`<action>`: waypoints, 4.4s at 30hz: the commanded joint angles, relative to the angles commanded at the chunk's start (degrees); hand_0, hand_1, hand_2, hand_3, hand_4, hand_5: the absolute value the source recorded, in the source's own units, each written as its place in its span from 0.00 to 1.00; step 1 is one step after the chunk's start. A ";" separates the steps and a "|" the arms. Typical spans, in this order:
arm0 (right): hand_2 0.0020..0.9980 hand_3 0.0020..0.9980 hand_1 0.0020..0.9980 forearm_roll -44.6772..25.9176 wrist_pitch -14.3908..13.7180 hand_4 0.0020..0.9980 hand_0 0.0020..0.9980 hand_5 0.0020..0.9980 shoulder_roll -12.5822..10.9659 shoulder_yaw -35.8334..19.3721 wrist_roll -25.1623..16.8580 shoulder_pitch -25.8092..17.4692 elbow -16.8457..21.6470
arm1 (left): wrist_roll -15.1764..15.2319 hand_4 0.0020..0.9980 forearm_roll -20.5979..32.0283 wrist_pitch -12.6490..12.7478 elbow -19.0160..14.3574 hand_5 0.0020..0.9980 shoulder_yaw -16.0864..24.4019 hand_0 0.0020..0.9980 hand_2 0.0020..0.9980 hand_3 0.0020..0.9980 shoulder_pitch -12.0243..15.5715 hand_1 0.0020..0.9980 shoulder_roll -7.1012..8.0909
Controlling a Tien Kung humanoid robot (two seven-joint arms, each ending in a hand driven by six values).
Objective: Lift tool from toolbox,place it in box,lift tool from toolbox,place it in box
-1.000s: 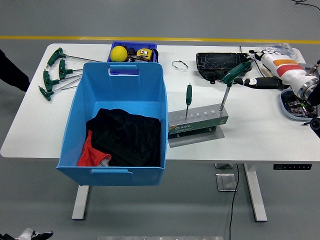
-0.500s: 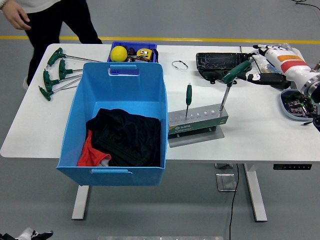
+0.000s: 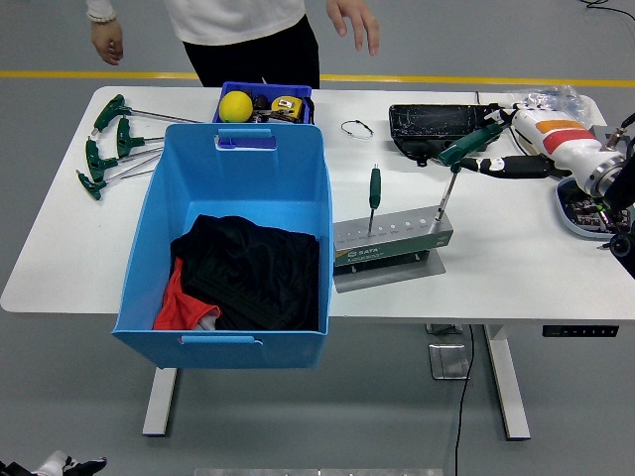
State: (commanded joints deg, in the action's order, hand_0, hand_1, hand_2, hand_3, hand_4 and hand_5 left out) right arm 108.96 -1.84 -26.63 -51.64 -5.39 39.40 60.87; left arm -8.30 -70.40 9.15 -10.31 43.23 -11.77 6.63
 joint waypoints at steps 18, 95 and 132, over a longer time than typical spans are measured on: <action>0.95 0.80 0.91 0.82 0.25 1.00 0.97 0.97 -1.43 -6.40 0.29 -2.27 -1.53 | -0.17 0.66 -1.05 -0.05 0.00 0.67 0.60 0.69 0.68 0.63 0.50 0.66 -0.04; 0.80 0.84 0.80 3.22 -0.50 1.00 0.91 0.63 -0.24 15.07 -11.65 10.49 -8.09 | -0.08 0.66 0.64 -0.45 0.00 0.67 -1.51 0.69 0.68 0.63 -0.54 0.66 0.25; 0.33 0.41 0.35 -1.84 -3.89 1.00 0.36 0.70 3.42 19.01 -11.06 12.52 -16.18 | 0.31 0.66 2.65 -0.13 0.00 0.67 -3.88 0.69 0.68 0.63 -1.35 0.66 0.34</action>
State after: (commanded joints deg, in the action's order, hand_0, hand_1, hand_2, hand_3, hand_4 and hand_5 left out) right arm 107.13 -5.73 -23.22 -32.63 -16.45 51.92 44.69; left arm -8.00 -67.75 9.01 -10.31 39.35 -13.12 6.97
